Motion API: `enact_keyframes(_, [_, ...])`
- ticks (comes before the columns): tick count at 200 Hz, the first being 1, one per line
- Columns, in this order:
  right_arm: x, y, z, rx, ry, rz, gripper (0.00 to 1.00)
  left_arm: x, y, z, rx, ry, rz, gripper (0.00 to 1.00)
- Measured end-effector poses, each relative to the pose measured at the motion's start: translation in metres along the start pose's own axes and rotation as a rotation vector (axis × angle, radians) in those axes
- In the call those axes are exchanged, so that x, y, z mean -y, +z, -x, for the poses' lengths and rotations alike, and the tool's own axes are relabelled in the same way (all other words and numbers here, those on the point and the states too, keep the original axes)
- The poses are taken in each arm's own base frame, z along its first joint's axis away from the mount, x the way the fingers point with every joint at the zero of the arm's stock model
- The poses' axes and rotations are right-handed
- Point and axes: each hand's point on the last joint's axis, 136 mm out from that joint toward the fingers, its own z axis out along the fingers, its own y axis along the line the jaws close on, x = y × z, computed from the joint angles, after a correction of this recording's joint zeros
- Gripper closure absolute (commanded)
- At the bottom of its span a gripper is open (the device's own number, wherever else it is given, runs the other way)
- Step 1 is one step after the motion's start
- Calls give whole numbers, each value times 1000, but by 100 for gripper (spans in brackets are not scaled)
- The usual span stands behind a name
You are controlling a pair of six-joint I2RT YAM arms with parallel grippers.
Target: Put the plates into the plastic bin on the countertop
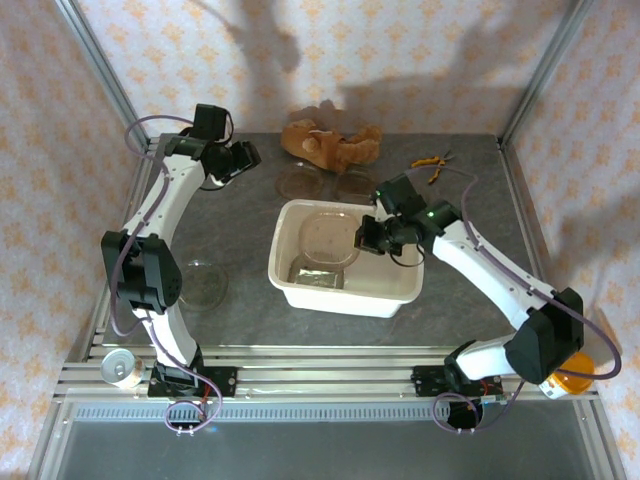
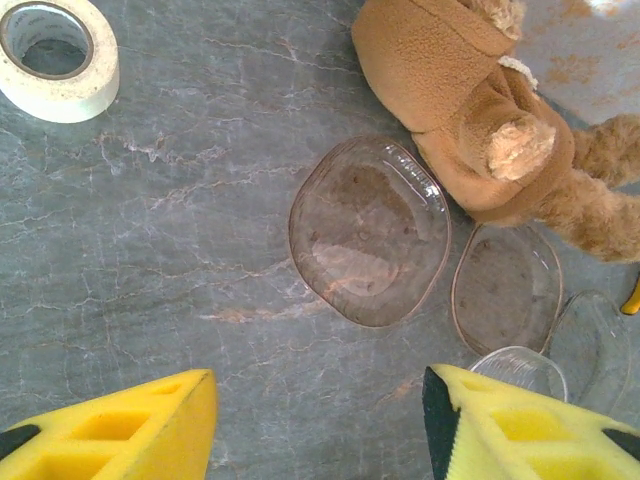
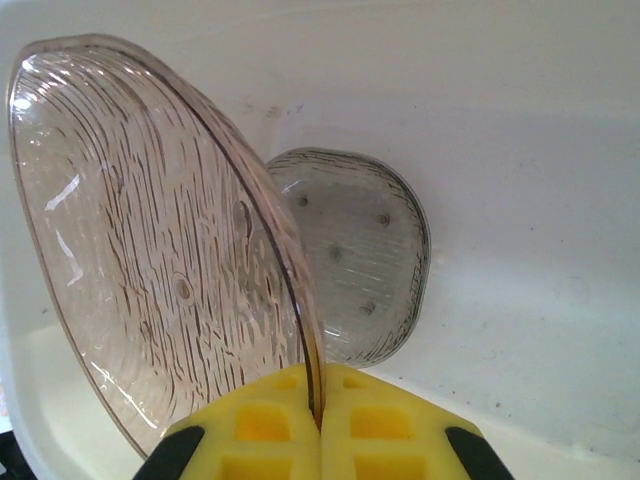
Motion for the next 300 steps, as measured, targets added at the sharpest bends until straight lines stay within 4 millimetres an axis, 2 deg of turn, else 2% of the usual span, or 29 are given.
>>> enact_keyframes(38, [15, 16, -14, -38, 35, -28, 95, 0, 2, -2, -12, -1, -4, 43])
enact_keyframes(85, [14, 24, -13, -34, 52, -17, 95, -2, 2, -5, -24, 12, 4, 44])
enact_keyframes(221, [27, 79, -28, -137, 99, -56, 95, -22, 9, -14, -57, 4, 41, 44])
enact_keyframes(300, [34, 102, -40, -205, 104, -83, 94, -26, 9, -13, -59, -2, 47, 44])
